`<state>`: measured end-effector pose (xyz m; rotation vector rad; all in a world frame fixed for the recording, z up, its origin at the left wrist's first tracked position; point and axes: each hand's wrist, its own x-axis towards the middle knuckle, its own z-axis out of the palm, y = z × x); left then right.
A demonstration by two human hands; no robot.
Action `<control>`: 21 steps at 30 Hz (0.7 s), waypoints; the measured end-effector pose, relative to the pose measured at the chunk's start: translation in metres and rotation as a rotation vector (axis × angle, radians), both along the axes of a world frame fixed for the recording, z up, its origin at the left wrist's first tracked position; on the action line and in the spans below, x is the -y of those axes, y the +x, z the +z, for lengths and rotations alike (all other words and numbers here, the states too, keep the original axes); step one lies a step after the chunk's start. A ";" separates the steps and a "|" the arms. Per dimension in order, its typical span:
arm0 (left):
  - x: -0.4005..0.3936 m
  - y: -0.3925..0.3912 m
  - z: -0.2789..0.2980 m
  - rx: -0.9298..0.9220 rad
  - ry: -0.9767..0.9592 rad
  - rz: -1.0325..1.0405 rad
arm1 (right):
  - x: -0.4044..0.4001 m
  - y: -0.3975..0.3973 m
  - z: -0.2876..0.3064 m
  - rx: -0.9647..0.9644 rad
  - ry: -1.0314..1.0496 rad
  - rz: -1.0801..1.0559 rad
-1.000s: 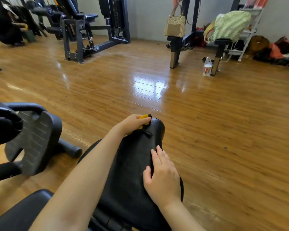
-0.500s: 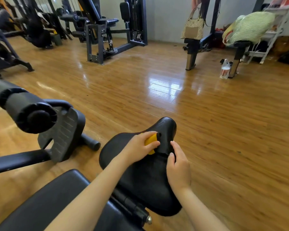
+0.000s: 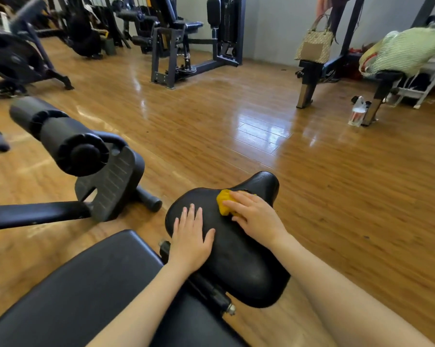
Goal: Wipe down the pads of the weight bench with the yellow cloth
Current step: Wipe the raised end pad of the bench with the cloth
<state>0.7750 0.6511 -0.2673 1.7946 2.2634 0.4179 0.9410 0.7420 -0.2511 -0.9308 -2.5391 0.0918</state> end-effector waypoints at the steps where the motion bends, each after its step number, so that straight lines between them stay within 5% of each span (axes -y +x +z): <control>1: 0.001 0.002 -0.004 -0.021 0.026 0.017 | -0.013 0.002 0.001 -0.061 -0.016 -0.024; 11: 0.003 0.001 -0.019 -0.066 0.067 0.039 | -0.097 0.014 0.041 -0.667 -0.479 -0.409; 21: -0.003 0.002 -0.022 -0.051 0.093 0.042 | -0.108 0.032 0.018 -0.835 -0.771 -0.401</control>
